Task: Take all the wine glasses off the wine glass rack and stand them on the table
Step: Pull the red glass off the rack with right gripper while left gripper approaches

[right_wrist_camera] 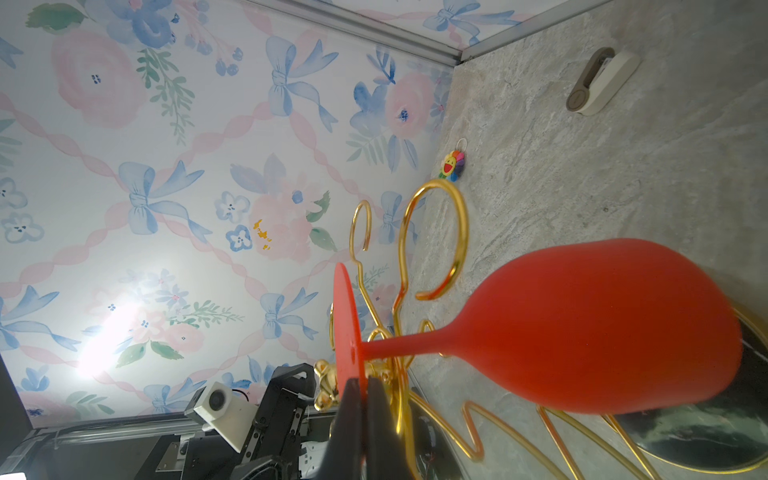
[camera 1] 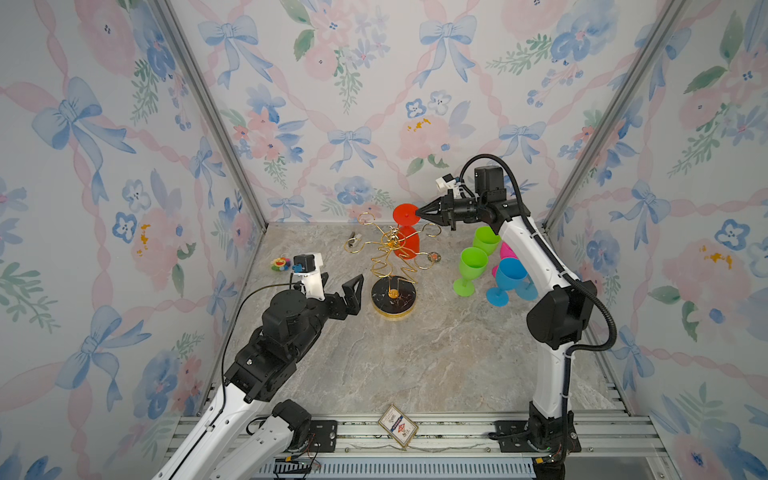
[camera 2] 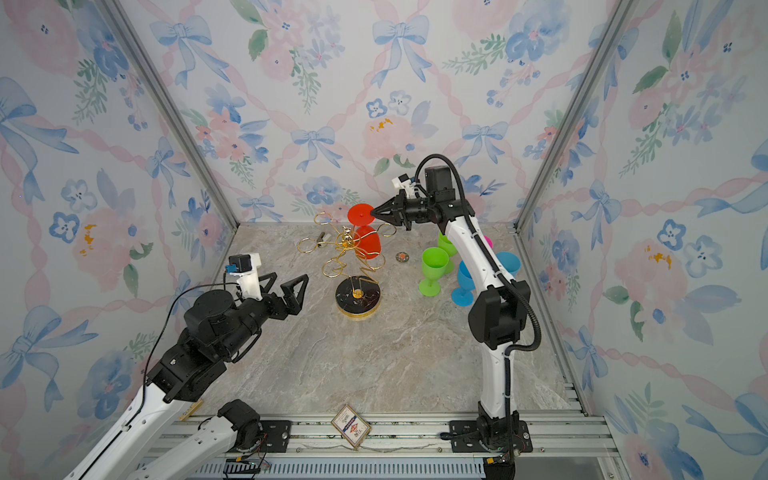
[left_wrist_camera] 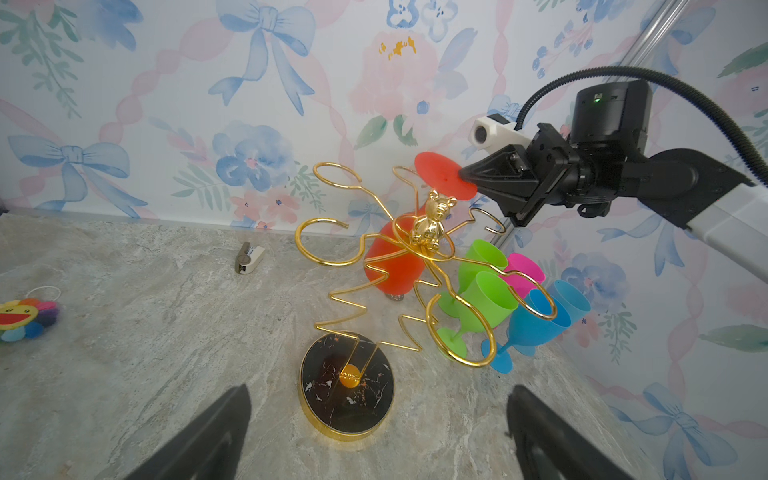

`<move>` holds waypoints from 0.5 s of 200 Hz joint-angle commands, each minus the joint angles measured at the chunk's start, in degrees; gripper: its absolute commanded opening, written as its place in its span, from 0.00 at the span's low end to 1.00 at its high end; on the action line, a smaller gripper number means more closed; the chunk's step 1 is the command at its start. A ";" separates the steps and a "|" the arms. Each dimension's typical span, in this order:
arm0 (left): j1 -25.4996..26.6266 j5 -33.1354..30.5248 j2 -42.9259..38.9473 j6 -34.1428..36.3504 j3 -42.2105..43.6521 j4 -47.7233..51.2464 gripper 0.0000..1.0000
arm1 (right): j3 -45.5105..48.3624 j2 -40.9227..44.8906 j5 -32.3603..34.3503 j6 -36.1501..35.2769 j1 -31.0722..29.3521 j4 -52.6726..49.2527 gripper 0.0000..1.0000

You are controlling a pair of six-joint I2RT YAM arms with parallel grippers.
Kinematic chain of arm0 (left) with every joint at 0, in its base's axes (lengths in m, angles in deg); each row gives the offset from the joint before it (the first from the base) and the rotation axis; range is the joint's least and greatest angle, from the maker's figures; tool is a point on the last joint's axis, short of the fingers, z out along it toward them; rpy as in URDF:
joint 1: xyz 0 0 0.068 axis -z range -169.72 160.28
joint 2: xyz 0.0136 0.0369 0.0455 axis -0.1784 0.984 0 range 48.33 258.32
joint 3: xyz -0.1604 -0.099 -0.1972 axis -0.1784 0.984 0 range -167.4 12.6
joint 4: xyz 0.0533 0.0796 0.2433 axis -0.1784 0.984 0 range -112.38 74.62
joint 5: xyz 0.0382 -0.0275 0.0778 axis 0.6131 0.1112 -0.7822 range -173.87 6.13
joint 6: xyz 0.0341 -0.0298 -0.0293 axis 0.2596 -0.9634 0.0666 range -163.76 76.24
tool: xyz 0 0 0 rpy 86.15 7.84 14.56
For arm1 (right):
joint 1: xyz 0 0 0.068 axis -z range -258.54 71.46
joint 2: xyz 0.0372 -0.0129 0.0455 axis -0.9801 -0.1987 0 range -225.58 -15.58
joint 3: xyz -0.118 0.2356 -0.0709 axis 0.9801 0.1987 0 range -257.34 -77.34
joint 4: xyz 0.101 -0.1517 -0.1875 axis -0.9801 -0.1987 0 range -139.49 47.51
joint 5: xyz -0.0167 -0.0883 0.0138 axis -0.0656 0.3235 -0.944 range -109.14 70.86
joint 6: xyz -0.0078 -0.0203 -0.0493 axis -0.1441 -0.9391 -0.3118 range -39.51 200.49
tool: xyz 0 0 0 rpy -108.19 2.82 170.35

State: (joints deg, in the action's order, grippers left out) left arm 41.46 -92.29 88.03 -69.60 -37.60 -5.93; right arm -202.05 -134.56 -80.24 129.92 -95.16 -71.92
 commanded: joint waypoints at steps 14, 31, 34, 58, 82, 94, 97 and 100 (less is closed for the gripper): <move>-0.29 3.30 0.93 -0.53 -1.67 0.16 0.98 | 3.96 5.99 -0.12 -1.81 3.18 0.95 0.00; -0.31 6.03 1.91 -0.43 -2.98 0.03 0.98 | 6.05 7.72 0.64 -3.08 4.43 0.23 0.00; -0.33 6.52 2.16 -0.40 -3.24 0.07 0.98 | 6.36 7.96 0.94 -3.61 4.69 -0.21 0.00; -0.27 10.29 4.10 -1.02 -5.36 -0.06 0.98 | 5.83 10.34 7.36 -13.92 5.96 -10.75 0.00; -0.19 13.00 6.20 -1.18 -7.41 -0.21 0.98 | 3.77 13.30 19.51 -23.79 5.84 -21.26 0.00; -0.20 13.41 6.84 -1.22 -8.27 -0.27 0.98 | 4.31 14.99 20.77 -25.14 5.90 -22.02 0.00; -0.22 13.43 6.97 -1.22 -8.47 -0.27 0.98 | 4.48 15.50 20.99 -25.35 5.98 -22.13 0.00; -0.24 13.50 7.17 -1.16 -8.60 -0.34 0.98 | 4.61 15.87 21.30 -25.48 5.99 -22.16 0.00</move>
State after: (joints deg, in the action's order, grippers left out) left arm 41.46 -82.09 94.28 -70.02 -43.89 -5.54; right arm -196.36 -123.72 -66.62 113.27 -89.35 -86.56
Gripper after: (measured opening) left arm 0.979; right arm 0.046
